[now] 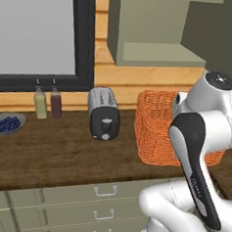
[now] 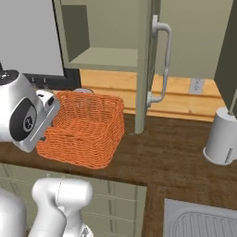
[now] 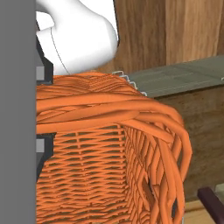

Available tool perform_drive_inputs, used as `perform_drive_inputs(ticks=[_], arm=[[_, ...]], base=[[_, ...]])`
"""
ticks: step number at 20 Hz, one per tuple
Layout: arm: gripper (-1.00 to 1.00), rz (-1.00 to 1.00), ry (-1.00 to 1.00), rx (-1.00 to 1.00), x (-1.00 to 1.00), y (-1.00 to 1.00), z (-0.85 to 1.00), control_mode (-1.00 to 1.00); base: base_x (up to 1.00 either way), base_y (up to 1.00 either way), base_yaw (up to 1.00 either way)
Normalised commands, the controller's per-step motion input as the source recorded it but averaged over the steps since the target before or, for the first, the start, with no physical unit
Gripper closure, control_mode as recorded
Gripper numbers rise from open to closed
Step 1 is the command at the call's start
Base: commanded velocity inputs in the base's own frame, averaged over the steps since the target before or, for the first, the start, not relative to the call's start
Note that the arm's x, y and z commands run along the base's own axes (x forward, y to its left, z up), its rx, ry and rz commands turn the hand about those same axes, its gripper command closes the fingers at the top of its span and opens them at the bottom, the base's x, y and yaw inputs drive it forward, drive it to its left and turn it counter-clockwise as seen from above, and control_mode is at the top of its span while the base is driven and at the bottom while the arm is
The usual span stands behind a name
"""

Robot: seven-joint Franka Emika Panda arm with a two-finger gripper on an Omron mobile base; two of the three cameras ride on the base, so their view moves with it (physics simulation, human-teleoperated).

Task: Open the cabinet, pick up the bread from the cabinet and place it in the basket. Then move the basket to the dining counter.

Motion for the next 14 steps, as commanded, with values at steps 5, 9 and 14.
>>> perform_drive_inputs(ticks=[5,9,14], arm=[[1.00,0.00,0.00,0.00,0.00,0.00,0.00,1.00],[1.00,0.00,0.00,0.00,0.00,0.00,0.00,1.00],[1.00,0.00,0.00,0.00,0.00,0.00,0.00,1.00]], base=[[-0.46,0.74,0.00],[-0.60,0.72,0.09],[-0.39,0.91,0.35]])
